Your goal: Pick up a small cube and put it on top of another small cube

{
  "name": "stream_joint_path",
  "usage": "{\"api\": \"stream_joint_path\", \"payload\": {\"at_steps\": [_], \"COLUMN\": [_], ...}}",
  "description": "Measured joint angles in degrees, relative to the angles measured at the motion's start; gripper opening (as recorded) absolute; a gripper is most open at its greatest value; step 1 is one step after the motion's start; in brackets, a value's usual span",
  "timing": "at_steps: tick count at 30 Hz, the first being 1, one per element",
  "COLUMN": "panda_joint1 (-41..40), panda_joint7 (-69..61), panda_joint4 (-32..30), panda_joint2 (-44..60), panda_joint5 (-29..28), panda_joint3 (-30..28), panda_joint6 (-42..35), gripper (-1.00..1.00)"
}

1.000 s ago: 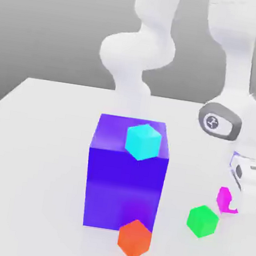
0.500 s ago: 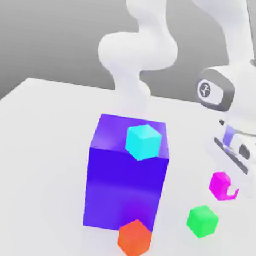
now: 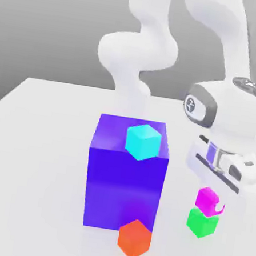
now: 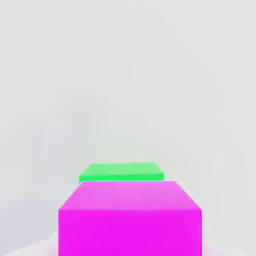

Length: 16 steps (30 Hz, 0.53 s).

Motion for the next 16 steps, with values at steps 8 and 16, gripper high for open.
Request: {"api": "stream_joint_path", "payload": {"at_steps": [8,16], "panda_joint1": [-0.02,-0.11], "panda_joint7": [-0.37,-0.51], "panda_joint4": [0.03,-0.56], "panda_joint2": [-1.77,-11.16], "panda_joint5": [0.48,0.74], "panda_joint3": [0.21,0.26], "panda_joint6": [-1.55,-10.47], "gripper": [1.0,1.0]}}
